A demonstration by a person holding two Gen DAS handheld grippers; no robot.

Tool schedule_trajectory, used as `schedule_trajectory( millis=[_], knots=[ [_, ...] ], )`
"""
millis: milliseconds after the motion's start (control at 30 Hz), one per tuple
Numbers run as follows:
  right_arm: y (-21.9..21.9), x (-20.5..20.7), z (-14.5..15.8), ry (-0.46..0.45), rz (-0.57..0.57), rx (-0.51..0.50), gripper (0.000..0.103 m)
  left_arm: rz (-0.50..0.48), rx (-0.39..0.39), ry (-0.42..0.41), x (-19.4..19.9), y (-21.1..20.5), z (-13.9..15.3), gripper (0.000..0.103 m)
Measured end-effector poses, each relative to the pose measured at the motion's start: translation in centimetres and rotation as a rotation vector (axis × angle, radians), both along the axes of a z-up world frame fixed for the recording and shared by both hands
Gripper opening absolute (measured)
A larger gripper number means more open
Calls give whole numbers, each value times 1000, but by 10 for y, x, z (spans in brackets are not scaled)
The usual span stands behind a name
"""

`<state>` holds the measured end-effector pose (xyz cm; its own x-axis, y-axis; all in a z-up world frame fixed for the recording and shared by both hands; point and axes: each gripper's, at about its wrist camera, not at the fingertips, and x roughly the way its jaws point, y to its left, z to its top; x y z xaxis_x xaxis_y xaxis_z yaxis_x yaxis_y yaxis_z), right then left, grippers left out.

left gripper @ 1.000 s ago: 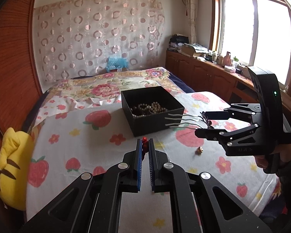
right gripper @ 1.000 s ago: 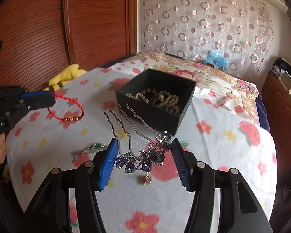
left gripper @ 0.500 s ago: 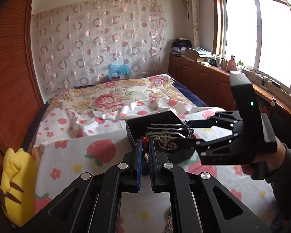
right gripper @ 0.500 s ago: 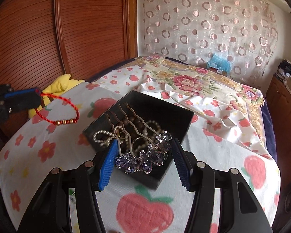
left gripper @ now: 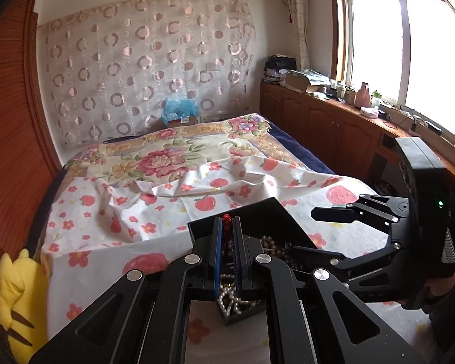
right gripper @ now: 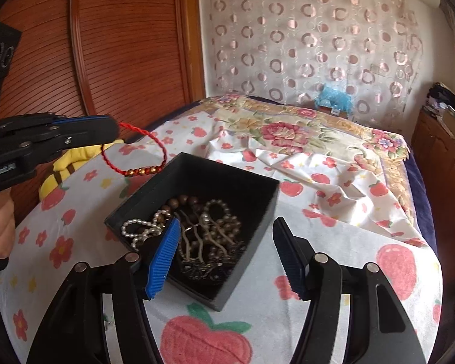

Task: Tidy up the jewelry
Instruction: 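Drop the hair comb into the black box with the right gripper while the left drops the red bracelet in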

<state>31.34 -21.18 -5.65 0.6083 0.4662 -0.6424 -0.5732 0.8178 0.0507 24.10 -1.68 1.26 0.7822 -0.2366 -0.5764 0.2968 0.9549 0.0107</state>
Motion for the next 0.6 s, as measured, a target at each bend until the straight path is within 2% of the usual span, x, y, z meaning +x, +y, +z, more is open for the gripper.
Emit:
schedule_trajectory(
  millis=[300,333,433,533,600],
  knots=[
    [-12,9,-9,17,-31,1,66,3,10,20,20,-11,-11,7],
    [-12,9,-9,18,-33,0,66,5,12,23,20,-12,-12,9],
    [-13,9,-9,16,-37,2,66,11,16,23,17,-11,-14,34],
    [-14,8,-7,7,-46,4,66,21,14,21,12,-9,-14,37],
    [-13,8,-2,-1,-51,7,66,30,10,25,6,-5,-14,47]
  ],
)
